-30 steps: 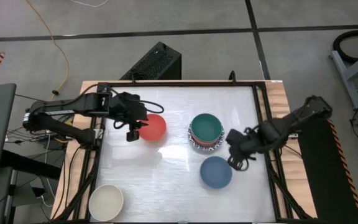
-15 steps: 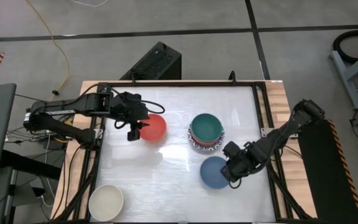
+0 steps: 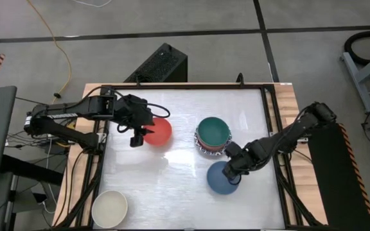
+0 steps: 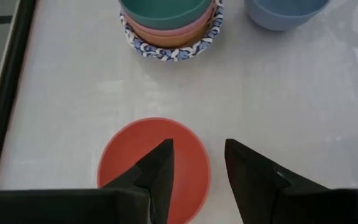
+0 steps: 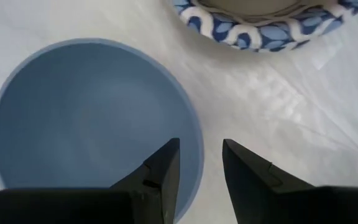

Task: Nest bowls inside each other
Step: Stack the blue bowl on top of the green bowl

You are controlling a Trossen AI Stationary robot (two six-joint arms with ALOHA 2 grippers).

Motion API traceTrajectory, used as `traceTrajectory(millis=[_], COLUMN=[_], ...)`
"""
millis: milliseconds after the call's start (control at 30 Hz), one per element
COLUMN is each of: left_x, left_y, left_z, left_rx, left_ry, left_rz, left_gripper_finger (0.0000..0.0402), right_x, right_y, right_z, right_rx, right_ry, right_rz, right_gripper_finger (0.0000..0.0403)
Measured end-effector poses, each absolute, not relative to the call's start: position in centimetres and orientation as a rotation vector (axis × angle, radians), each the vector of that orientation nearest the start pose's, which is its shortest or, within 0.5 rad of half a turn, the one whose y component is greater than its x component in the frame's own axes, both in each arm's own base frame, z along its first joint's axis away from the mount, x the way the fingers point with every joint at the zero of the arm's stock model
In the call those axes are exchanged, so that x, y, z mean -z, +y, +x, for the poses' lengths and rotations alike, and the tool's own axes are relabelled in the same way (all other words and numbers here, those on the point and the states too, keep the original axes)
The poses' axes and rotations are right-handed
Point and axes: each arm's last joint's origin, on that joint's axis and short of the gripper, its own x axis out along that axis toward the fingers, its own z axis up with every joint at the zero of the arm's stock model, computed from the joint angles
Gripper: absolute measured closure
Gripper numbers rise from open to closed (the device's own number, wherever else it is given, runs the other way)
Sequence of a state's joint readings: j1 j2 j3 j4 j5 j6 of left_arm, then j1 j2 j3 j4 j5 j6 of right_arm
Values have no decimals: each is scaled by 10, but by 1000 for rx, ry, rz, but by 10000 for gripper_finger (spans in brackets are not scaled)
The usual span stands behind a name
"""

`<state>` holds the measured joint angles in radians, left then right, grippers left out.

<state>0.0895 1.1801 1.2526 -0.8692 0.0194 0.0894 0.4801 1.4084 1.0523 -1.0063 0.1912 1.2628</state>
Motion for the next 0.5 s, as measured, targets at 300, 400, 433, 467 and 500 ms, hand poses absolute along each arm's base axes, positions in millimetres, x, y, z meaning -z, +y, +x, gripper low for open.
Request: traceTrajectory(millis=[300, 400, 433, 467, 500], left_x=[-356, -355, -355, -355, -355], left_y=[20, 20, 20, 20, 21], left_z=[226, 226, 225, 225, 225], left_rx=[-31, -34, -40, -48, -61], left_ry=[803, 807, 809, 810, 813], left_rz=[35, 32, 36, 41, 48], left_gripper_finger=[268, 268, 268, 268, 268], right_x=[-220, -211, -207, -205, -203], right_y=[99, 99, 98, 98, 98], right_z=[222, 223, 224, 224, 223], right_rx=[541, 492, 482, 476, 475], right_ry=[1280, 1286, 1282, 1285, 1285], right_rz=[587, 614, 623, 627, 628], right_gripper_finger=[262, 262, 262, 262, 262])
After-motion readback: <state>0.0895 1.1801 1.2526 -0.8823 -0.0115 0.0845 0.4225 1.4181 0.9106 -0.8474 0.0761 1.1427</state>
